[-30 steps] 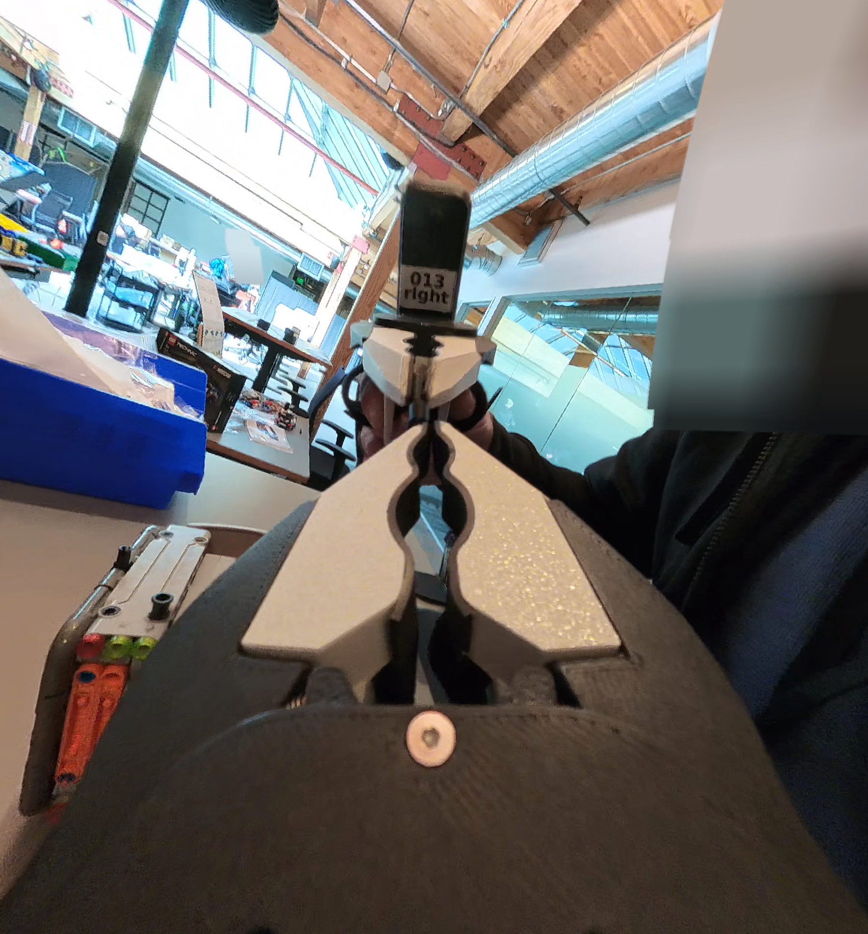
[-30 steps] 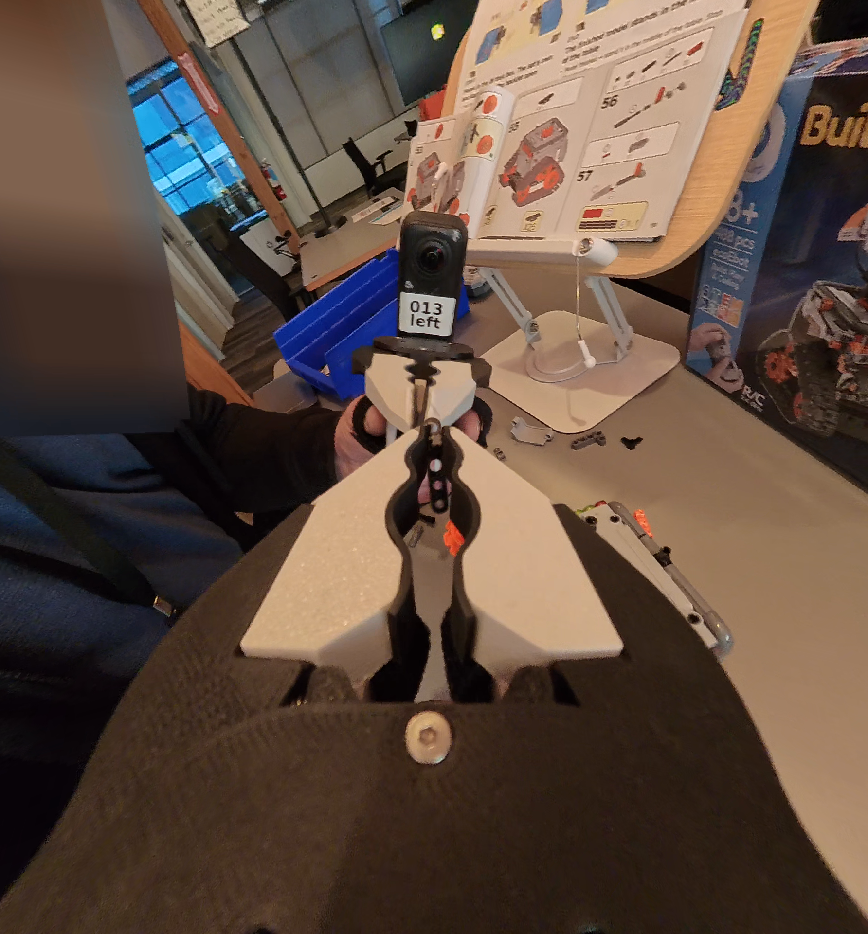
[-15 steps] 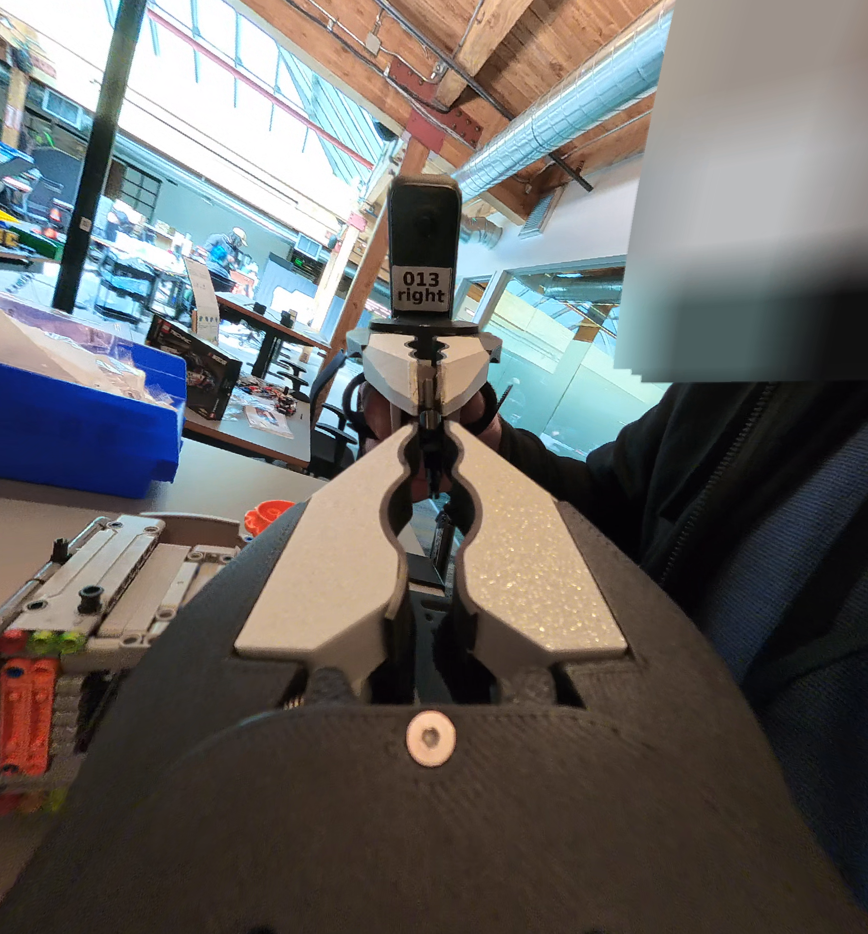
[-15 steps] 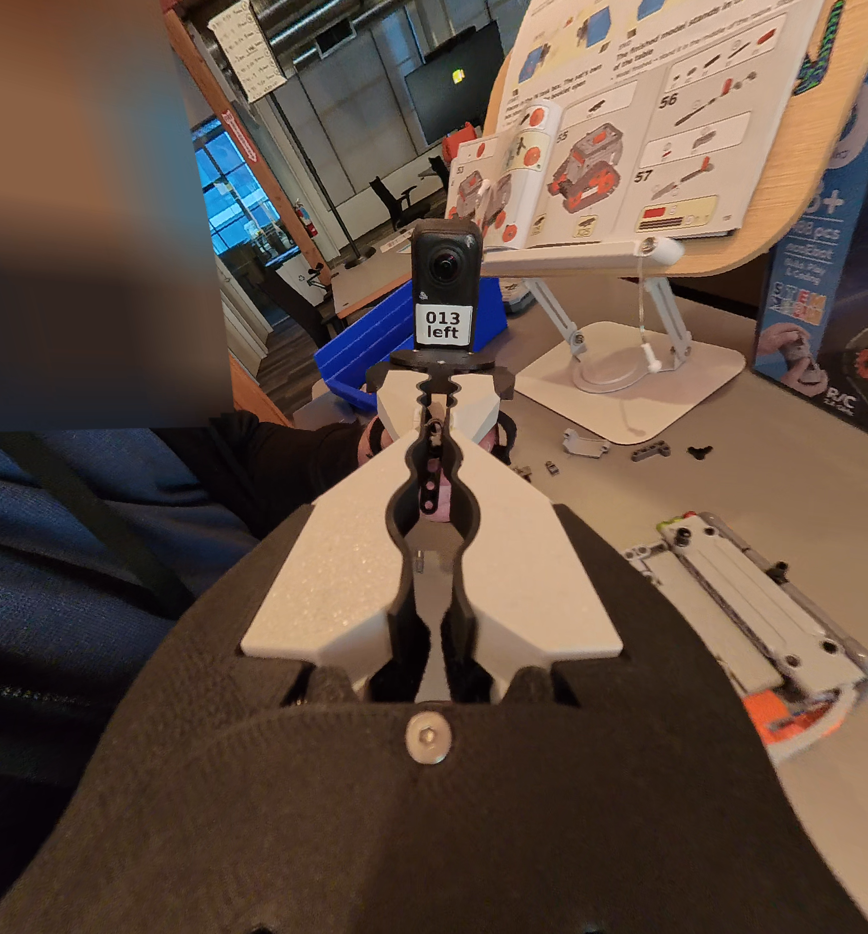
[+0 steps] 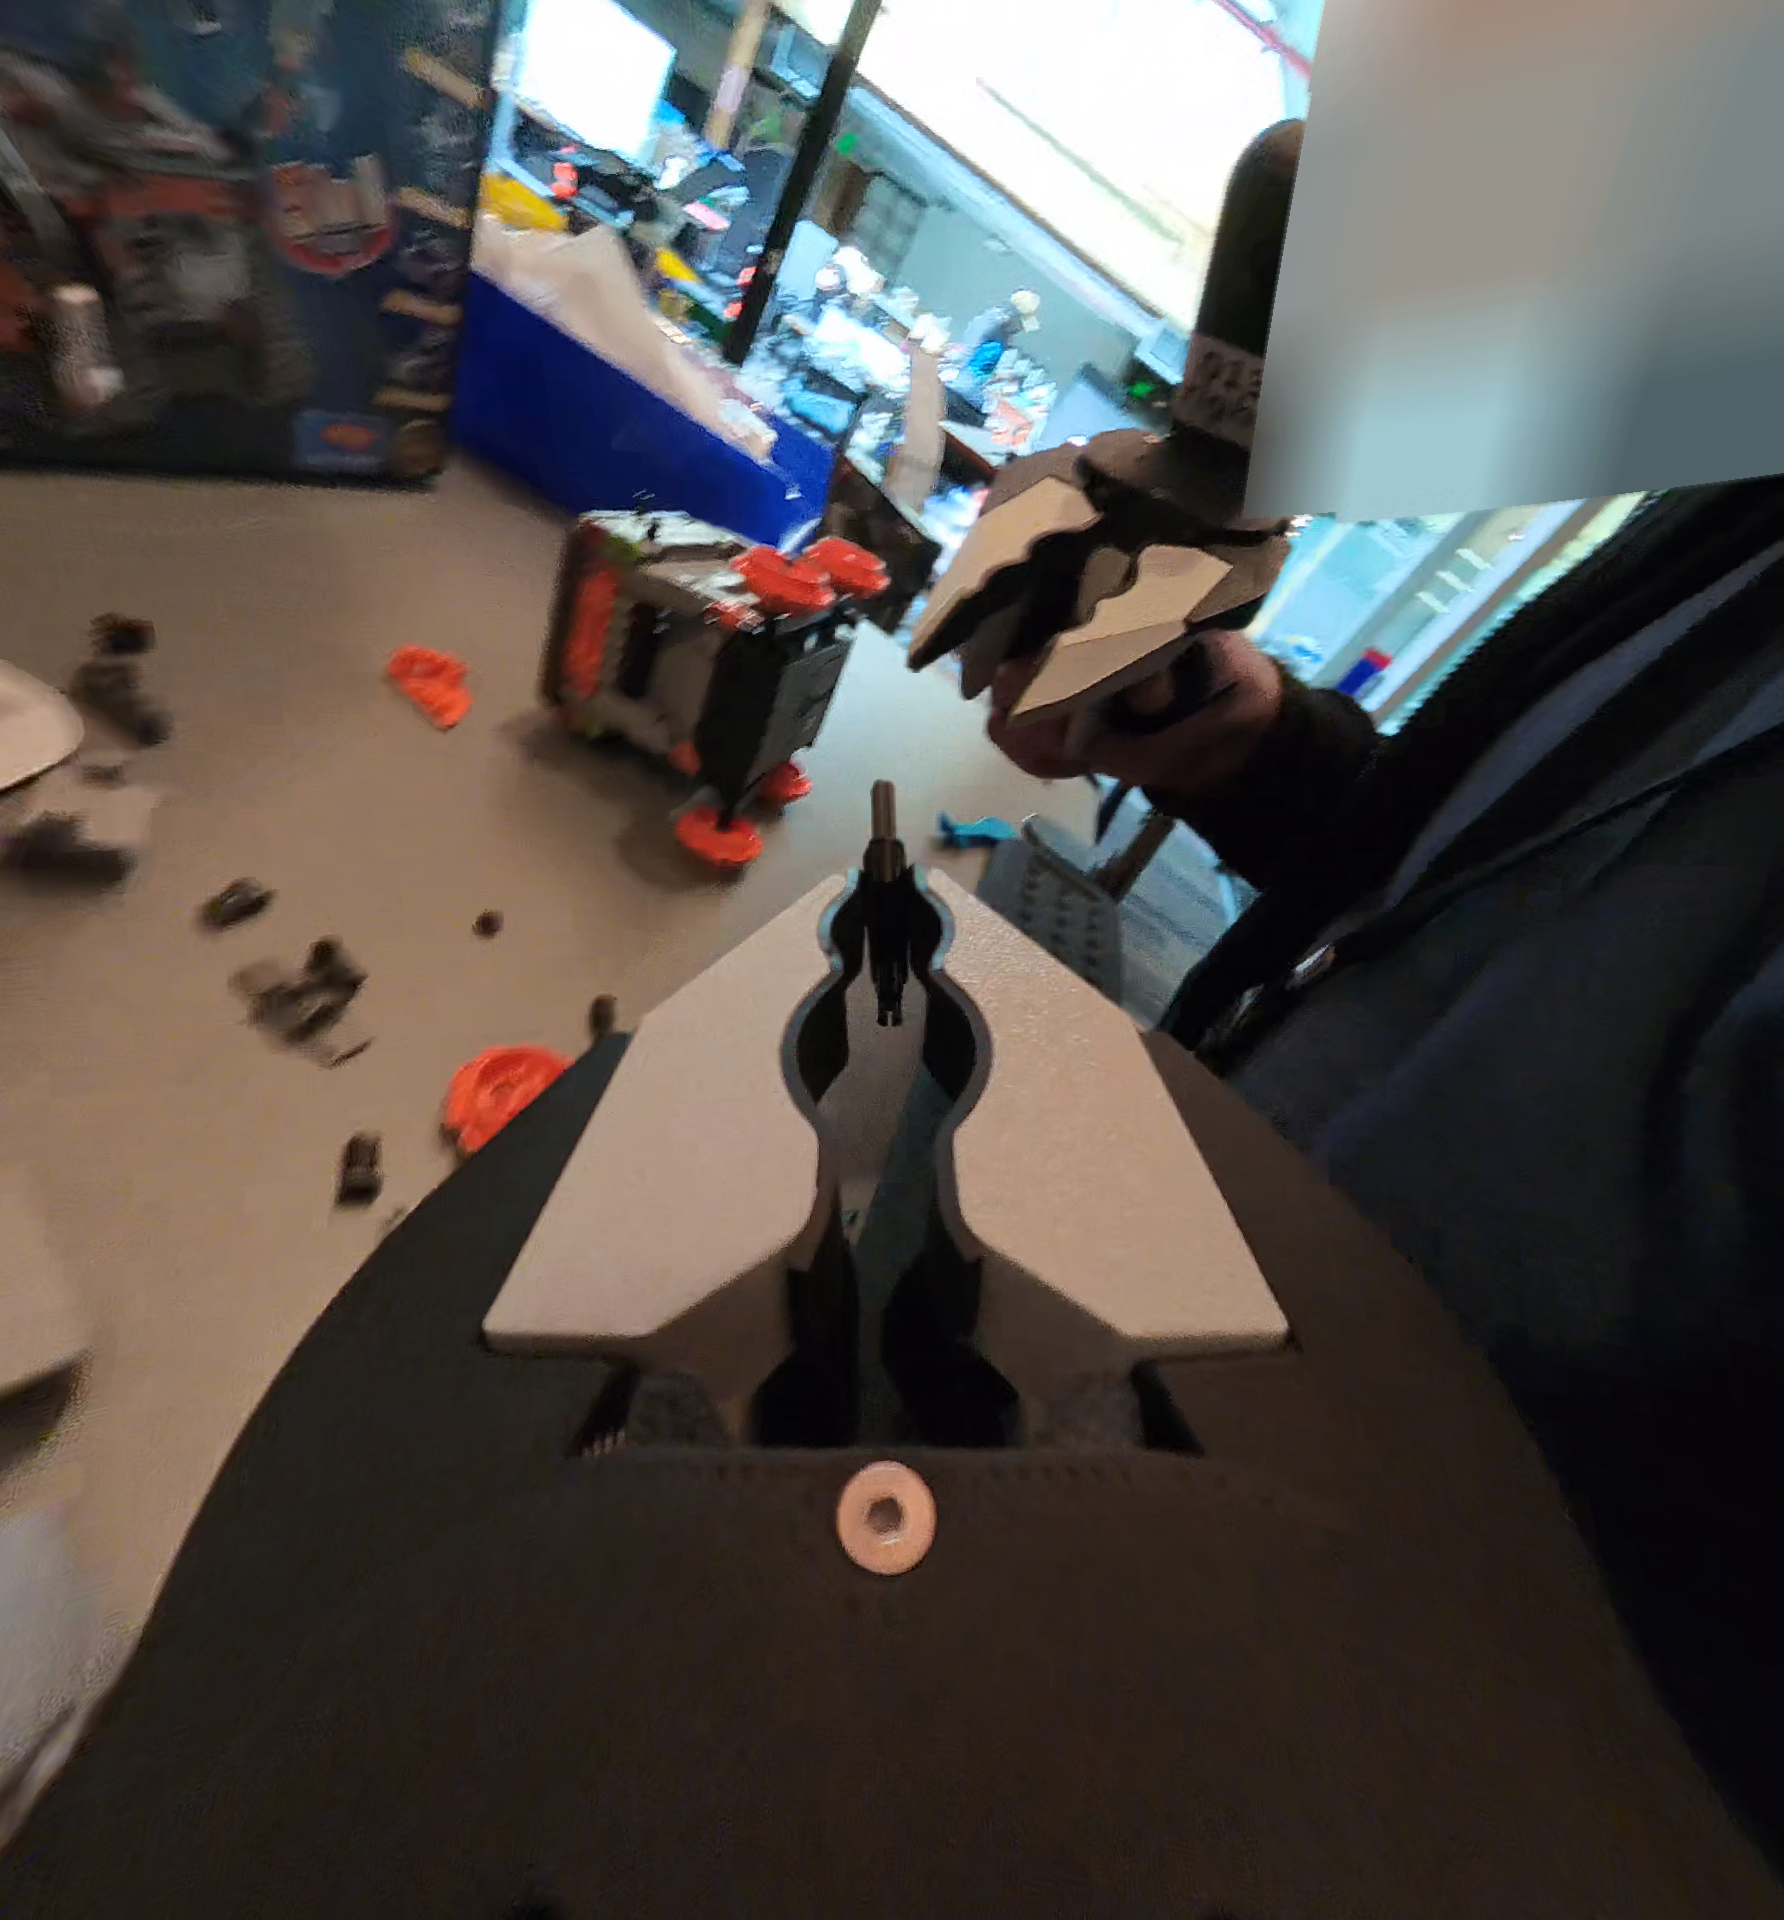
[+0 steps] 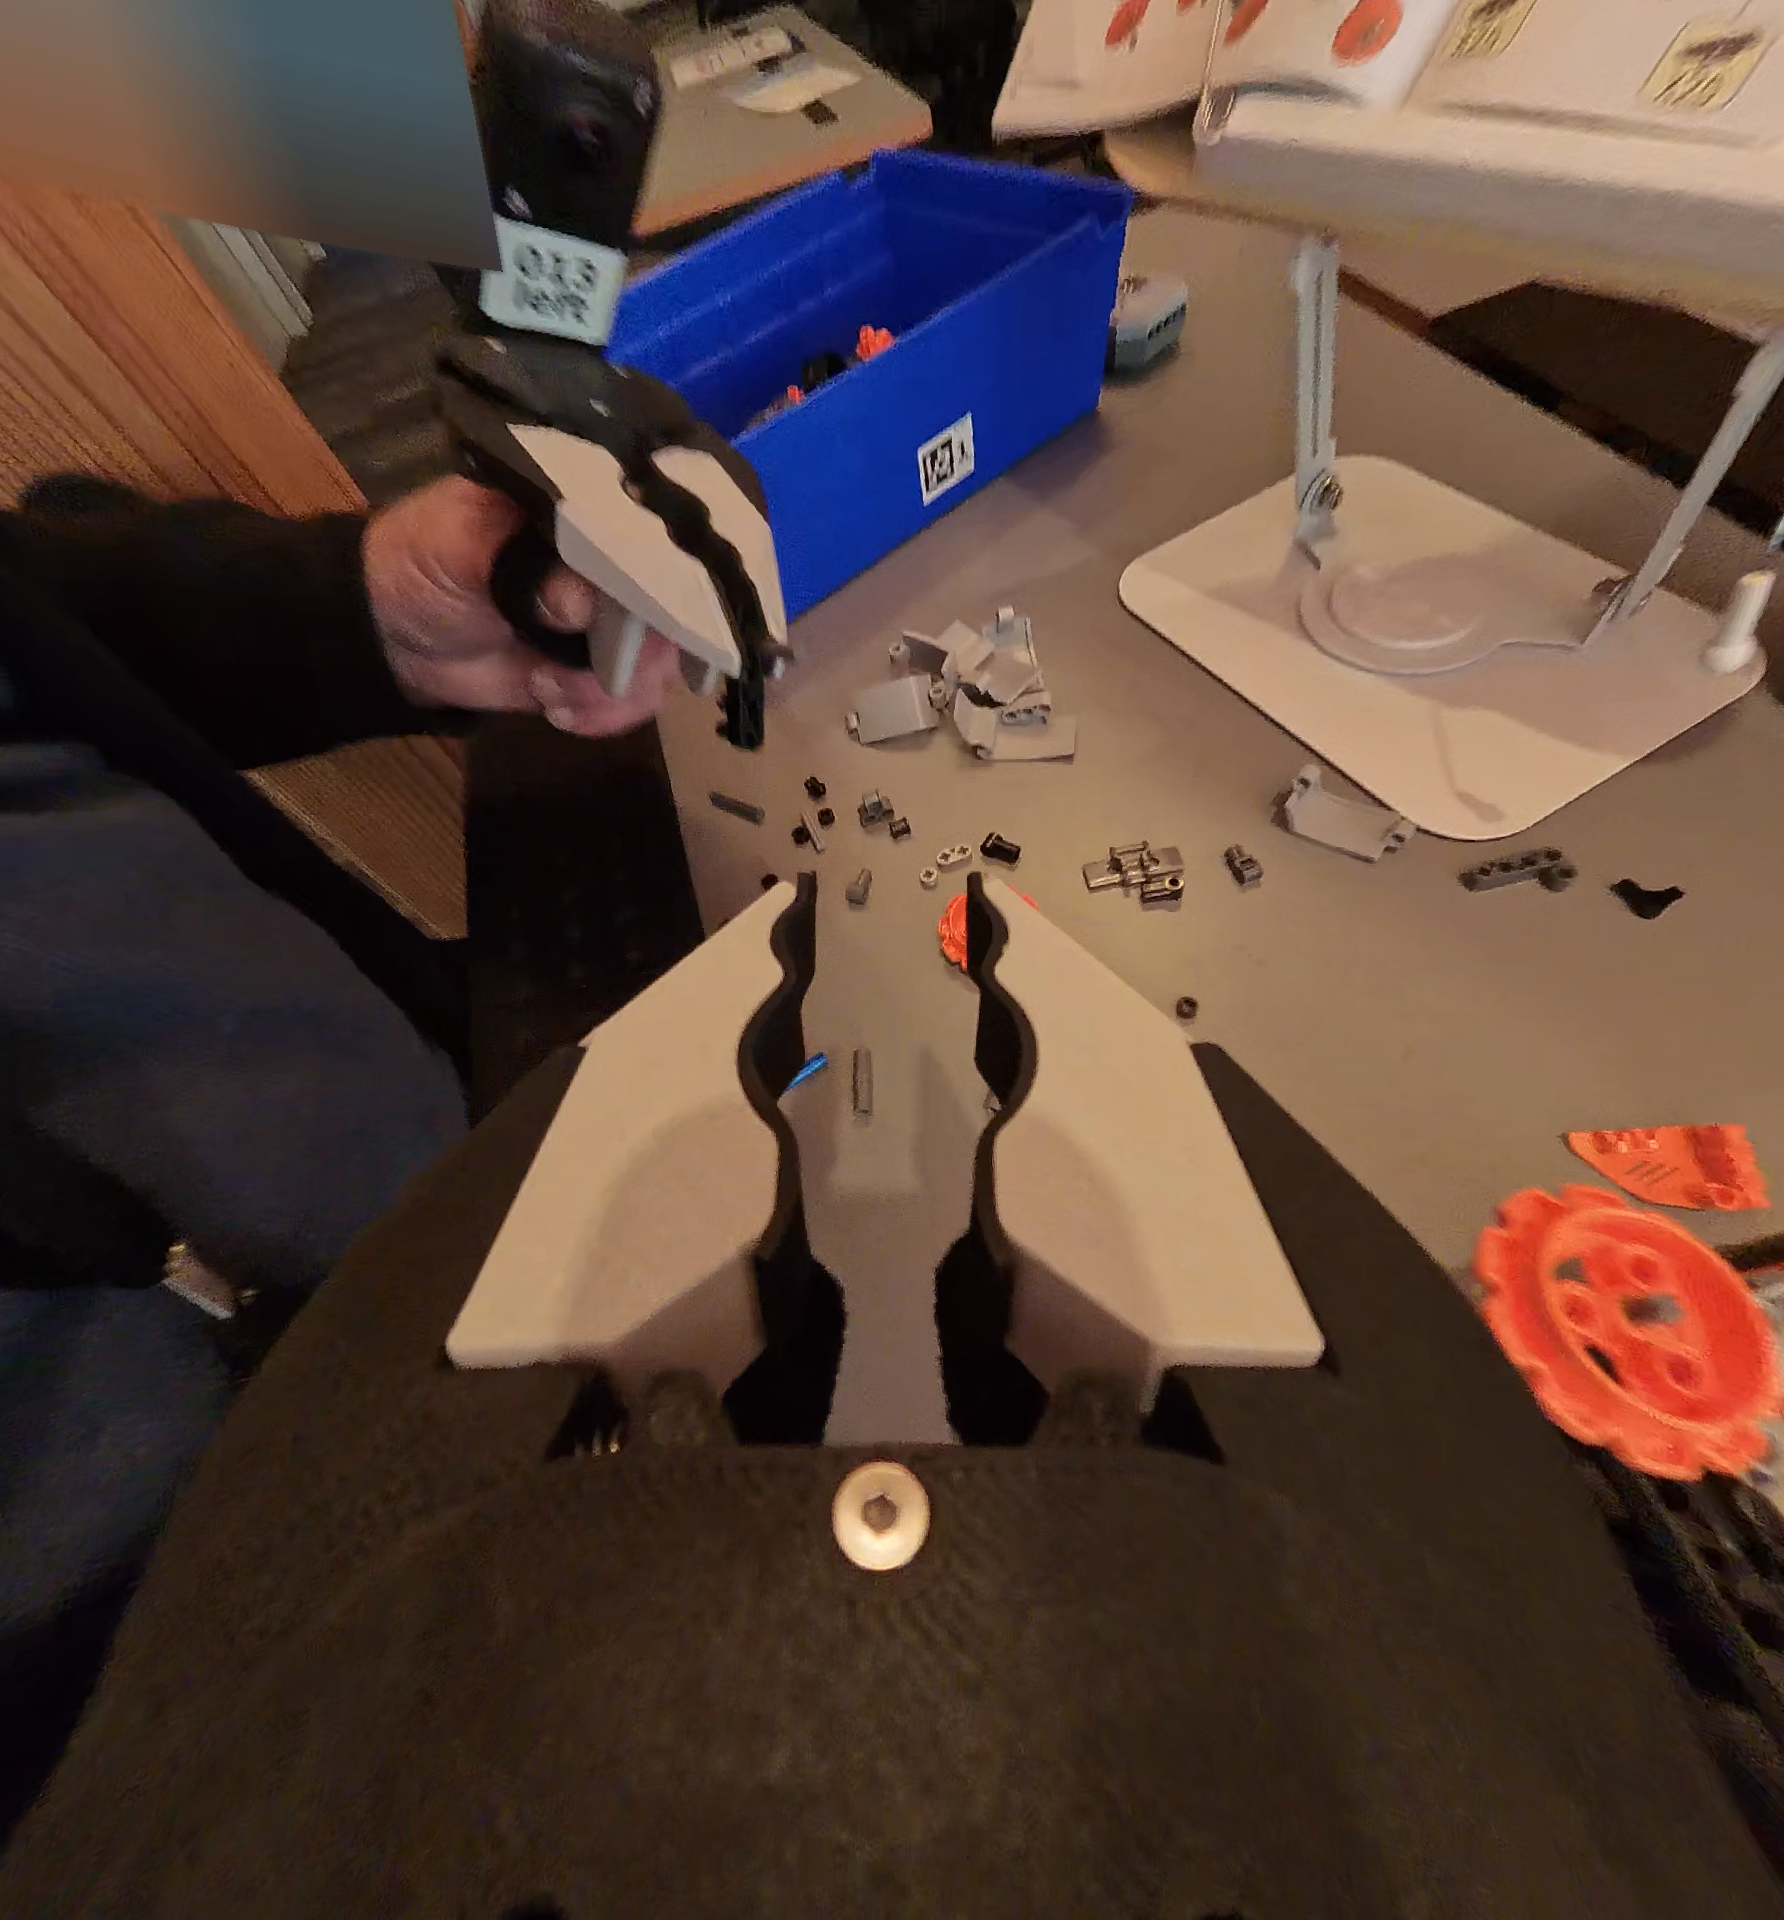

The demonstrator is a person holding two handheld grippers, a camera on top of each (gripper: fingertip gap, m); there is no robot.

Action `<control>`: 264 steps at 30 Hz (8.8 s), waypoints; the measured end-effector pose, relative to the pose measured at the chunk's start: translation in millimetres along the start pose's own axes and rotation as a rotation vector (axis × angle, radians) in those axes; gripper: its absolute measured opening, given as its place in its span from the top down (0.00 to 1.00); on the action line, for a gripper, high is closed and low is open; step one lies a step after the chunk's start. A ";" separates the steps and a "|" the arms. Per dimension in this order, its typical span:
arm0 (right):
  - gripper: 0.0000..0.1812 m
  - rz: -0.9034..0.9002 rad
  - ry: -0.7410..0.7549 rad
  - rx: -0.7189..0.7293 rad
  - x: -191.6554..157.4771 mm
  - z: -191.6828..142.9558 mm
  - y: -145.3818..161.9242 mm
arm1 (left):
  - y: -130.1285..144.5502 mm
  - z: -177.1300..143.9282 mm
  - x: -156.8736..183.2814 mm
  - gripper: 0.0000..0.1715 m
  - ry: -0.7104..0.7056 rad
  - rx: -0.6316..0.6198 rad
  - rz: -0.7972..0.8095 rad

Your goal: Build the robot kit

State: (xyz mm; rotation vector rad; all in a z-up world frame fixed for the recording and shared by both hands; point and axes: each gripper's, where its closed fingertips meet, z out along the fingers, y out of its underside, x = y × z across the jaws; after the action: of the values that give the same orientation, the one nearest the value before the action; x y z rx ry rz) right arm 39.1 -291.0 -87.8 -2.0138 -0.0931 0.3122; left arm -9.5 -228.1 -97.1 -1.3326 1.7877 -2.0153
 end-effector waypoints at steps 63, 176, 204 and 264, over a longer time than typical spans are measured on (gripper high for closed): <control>0.78 0.695 -0.681 0.677 -25.1 31.6 -64.7 | -34.6 15.9 27.2 0.97 -0.074 0.012 0.059; 0.78 0.702 -0.729 0.511 -58.7 12.4 -55.8 | -37.8 24.7 60.2 0.76 0.148 -0.032 0.524; 0.78 0.625 -1.067 0.353 -115.6 -4.3 -55.4 | -6.9 31.4 122.4 0.74 0.464 -0.255 0.658; 0.77 -0.123 -0.020 -0.007 -46.0 13.5 -21.1 | -14.8 56.9 36.5 0.74 0.001 -0.371 0.787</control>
State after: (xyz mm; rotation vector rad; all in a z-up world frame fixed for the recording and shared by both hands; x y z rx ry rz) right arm -7.2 -279.1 -66.4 -2.0022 -0.2295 0.2544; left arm 13.3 -288.1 -71.3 -0.5127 2.2670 -1.3000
